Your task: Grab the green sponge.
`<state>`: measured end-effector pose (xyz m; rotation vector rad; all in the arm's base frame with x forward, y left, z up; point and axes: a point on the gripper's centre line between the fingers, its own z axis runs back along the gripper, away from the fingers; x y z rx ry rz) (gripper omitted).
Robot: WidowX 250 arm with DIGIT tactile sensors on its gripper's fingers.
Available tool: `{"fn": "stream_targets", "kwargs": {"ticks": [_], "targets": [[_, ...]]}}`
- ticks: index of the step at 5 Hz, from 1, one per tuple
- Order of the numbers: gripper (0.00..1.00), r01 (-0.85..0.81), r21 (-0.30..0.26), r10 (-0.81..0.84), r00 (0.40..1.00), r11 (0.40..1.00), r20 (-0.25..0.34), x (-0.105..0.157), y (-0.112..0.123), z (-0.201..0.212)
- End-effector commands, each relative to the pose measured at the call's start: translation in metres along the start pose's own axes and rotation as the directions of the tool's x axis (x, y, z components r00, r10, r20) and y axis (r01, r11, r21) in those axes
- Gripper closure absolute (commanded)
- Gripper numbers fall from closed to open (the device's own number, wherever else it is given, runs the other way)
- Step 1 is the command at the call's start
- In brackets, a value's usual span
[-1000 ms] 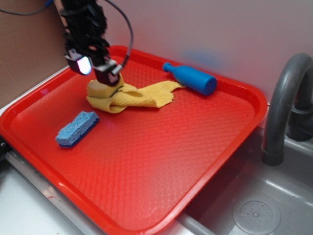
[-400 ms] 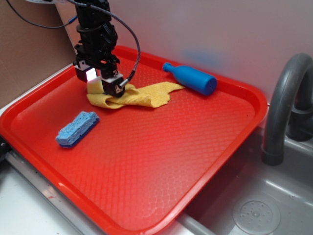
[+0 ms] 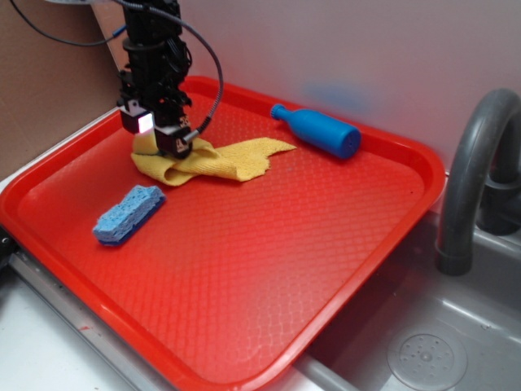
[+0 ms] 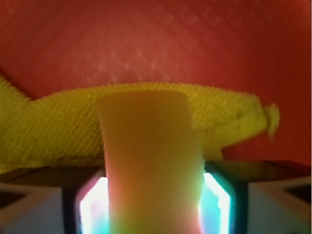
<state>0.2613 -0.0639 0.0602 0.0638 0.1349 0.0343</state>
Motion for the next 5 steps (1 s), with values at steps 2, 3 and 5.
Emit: {"fn": "stream_targets", "kwargs": {"ticks": [2,3,5], "targets": [[1.0,0.015,-0.198,0.038,0.965,0.98,0.261,-0.05,0.028,0.161],[1.0,0.059,-0.214,0.008,0.954,0.975,0.3,-0.071,0.031,0.208],[1.0,0.137,-0.234,-0.056,0.945,0.962,0.323,-0.068,0.035,0.212]]}}
